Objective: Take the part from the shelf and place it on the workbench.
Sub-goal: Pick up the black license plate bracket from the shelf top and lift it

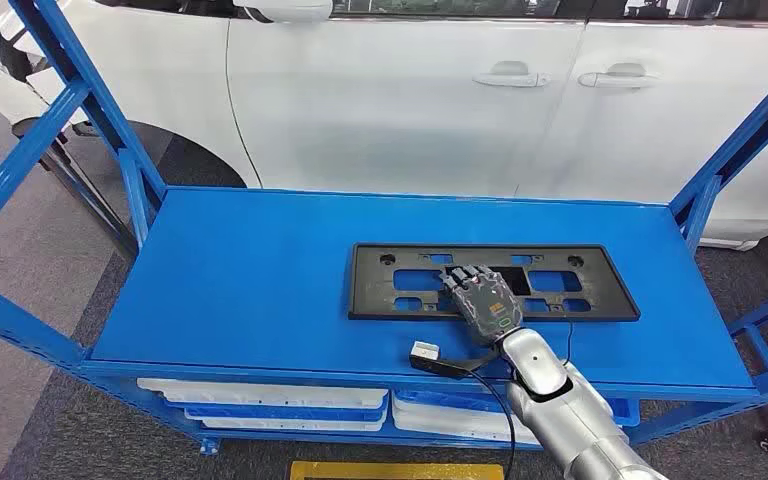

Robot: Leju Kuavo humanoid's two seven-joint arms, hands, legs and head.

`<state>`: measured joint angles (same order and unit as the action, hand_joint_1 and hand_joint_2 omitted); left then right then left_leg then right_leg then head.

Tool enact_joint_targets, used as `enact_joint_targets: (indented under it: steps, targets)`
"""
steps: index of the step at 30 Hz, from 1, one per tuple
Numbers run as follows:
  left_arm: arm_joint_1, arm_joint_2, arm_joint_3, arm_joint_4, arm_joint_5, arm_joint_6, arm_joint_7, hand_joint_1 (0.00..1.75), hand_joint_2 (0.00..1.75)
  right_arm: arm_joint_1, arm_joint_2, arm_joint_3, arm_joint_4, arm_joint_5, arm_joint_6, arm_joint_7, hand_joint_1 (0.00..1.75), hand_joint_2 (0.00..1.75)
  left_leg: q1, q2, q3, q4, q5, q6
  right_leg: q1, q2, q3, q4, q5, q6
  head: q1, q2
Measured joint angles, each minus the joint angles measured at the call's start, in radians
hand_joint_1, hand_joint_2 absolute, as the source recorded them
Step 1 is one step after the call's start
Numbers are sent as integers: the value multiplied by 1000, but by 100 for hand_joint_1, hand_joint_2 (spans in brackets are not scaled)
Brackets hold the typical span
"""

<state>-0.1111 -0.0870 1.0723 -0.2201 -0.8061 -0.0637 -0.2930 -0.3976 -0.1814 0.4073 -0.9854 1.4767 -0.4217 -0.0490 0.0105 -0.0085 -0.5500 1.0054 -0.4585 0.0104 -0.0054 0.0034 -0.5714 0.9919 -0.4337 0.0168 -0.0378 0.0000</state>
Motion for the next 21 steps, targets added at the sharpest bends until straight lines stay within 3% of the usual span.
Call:
enact_joint_targets:
  steps: [3, 4, 7, 8, 9, 11, 13, 15, 19, 21]
  targets:
    - [-3, 1, 0, 0, 0, -1, 0, 0, 0, 6, 0, -13, 0, 0, 5, 1, 175, 175, 4, 1, 0, -8, 8, 14, -3, 1, -11, 24, -19, 11, 0, 0]
    - [-5, 1, 0, 0, -1, -1, 0, 0, 0, 8, 0, -19, 0, 0, 7, 1, 175, 175, 5, 2, -1, -10, 11, 20, -5, 1, -30, 65, -45, 15, 0, 0]
    - [-7, 2, 0, 0, -3, -1, 0, 0, 0, 20, 0, -34, 0, 0, 8, 0, 175, 175, 1, 3, -6, -10, 13, 26, -7, 0, -127, 270, -140, 23, 0, 0]
    - [-6, 2, 0, 0, -3, -2, 0, 0, 0, 24, 0, -36, 0, 1, 8, 0, 175, 175, 0, 2, -7, -10, 13, 27, -7, 0, -149, 314, -152, 23, 0, 0]
    - [-6, 2, 0, 0, -4, -2, 0, 0, 0, 27, 0, -39, -1, 2, 7, 0, 175, 175, -1, 2, -7, -10, 13, 27, -7, 0, -155, 326, -147, 22, 0, 0]
    - [-6, 2, 0, 0, -4, -2, 0, 0, 0, 29, 0, -43, -4, 6, 5, -1, 175, 175, -4, 1, -3, -10, 12, 27, -5, 0, -116, 243, -91, 14, 0, 0]
    - [-7, 2, -1, 0, -6, -5, -4, 0, 0, 31, 1, -47, -10, 12, 3, -2, 175, 175, -7, 0, 2, -10, 9, 25, 1, -1, -42, 91, -24, -3, 0, 0]
    - [-9, 0, -1, 1, -10, -13, -18, 0, 0, 33, 3, -52, -17, 15, 3, -3, 175, 175, -7, 0, 1, -9, 6, 17, 9, -3, -5, 8, -1, -16, 0, 0]
    - [-10, 2, -4, 1, -16, -25, -66, 0, 175, 40, 7, -67, -34, 24, 6, -6, 175, 175, -6, 1, -2, 4, -8, -4, 6, -6, 6, -18, 6, -27, 0, 0]
    - [-10, 3, -7, 1, -17, -29, -85, 0, 175, 45, 10, -74, -43, 27, 8, -8, 175, 175, -4, 2, -39, 91, -61, -13, 0, -9, 12, -29, 12, -32, 0, 0]
